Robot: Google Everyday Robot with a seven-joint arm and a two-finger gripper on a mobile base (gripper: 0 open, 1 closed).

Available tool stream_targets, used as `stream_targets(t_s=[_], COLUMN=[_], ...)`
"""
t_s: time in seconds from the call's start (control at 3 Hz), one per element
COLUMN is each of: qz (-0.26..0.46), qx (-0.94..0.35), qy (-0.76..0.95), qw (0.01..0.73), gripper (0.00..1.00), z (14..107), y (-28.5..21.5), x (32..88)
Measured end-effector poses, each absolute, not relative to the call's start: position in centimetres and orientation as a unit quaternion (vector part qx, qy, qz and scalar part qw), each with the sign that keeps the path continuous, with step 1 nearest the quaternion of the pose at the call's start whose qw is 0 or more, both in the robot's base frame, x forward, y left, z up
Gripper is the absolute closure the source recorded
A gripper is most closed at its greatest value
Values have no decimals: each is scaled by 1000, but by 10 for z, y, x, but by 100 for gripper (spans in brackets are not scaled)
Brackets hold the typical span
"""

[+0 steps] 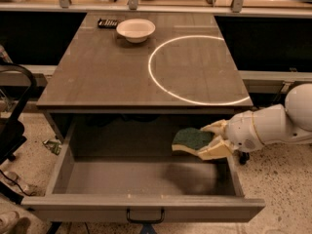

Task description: Place sponge into top drawer

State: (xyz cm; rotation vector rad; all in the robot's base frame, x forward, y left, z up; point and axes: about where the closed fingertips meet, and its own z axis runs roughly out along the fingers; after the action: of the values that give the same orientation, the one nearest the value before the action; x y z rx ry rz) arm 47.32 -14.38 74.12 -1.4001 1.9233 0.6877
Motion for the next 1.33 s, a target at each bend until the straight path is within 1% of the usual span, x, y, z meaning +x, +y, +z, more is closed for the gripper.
stream_targets(t_s=[0.33, 0.67, 1.0, 1.33], qz=[270, 272, 273, 275], qx=[-530, -538, -540, -541], qy=[738, 745, 744, 743], qw=[317, 285, 282, 281], gripper=[100, 100, 85, 61], z=[705, 668, 665, 664], y=[-145, -142, -139, -138], x=[487, 497, 497, 497])
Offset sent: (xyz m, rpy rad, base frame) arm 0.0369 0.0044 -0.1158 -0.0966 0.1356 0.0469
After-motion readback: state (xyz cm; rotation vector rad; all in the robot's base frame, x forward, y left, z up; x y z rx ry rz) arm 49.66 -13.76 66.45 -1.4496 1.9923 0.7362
